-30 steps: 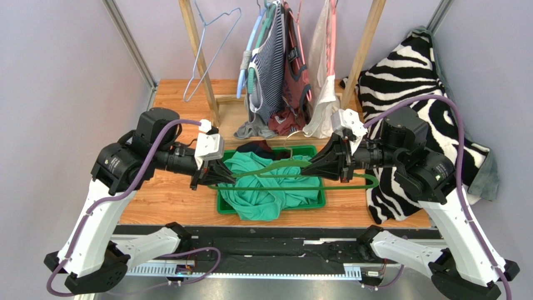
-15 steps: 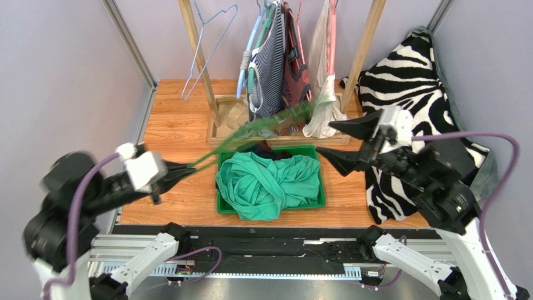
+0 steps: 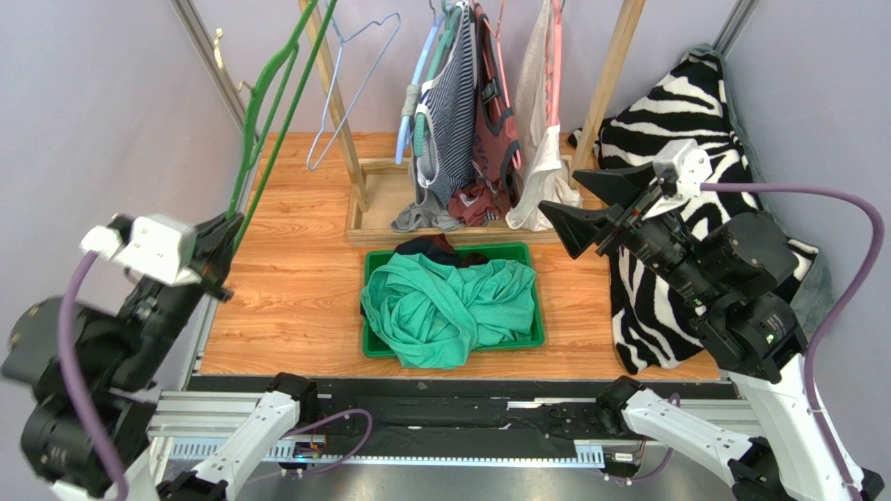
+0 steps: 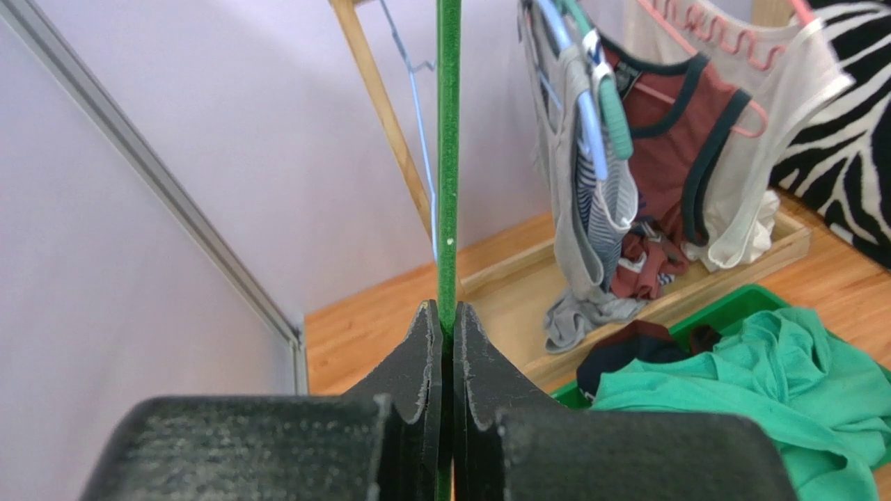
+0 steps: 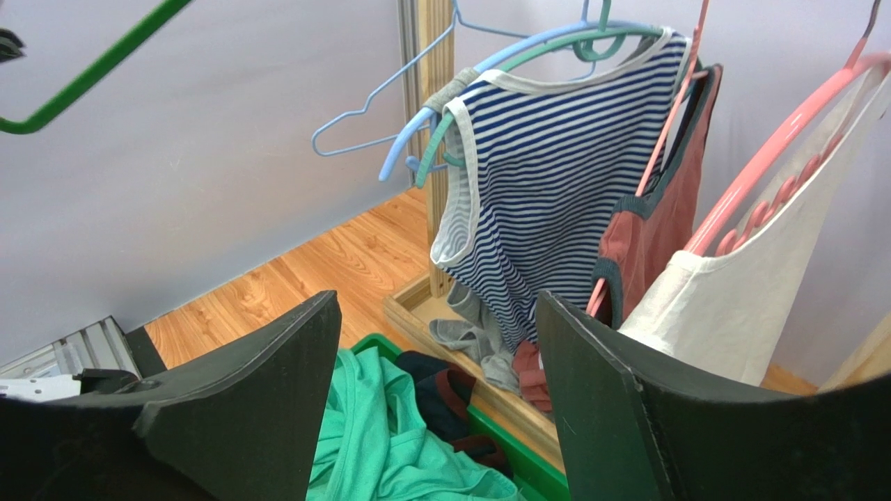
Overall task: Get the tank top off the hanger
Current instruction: Place the hanger at the clothesline.
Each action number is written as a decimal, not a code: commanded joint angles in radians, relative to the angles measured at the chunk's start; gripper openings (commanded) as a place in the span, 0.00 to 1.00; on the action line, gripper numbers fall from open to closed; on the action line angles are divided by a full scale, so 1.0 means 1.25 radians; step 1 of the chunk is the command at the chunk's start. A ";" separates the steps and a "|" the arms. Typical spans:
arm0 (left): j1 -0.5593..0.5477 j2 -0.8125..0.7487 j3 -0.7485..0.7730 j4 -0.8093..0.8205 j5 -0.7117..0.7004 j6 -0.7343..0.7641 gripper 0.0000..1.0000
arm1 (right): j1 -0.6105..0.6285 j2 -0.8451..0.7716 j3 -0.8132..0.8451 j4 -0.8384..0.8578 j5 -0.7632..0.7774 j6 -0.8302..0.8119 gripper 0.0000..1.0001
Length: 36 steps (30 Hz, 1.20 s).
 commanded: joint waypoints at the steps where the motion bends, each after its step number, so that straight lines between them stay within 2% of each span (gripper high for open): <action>1: 0.007 0.067 -0.026 0.026 -0.028 -0.059 0.00 | -0.001 0.009 0.031 -0.023 0.021 0.040 0.74; 3: 0.007 0.108 -0.011 -0.014 0.004 -0.094 0.00 | -0.002 0.023 0.042 -0.028 0.021 0.047 0.74; 8: 0.007 0.147 -0.025 -0.019 0.080 -0.148 0.00 | -0.002 0.046 0.054 -0.036 0.015 0.063 0.74; 14: 0.010 0.228 -0.018 -0.001 0.085 -0.229 0.00 | -0.002 0.063 0.069 -0.041 0.003 0.082 0.75; 20: 0.015 0.395 0.113 -0.012 0.133 -0.276 0.00 | -0.002 0.128 0.145 -0.111 -0.033 0.121 0.79; 29: 0.030 0.624 0.314 -0.027 0.151 -0.265 0.00 | -0.002 0.133 0.138 -0.096 -0.056 0.154 0.82; 36: 0.032 0.698 0.394 -0.018 0.111 -0.224 0.00 | -0.003 0.127 0.101 -0.084 -0.060 0.151 0.82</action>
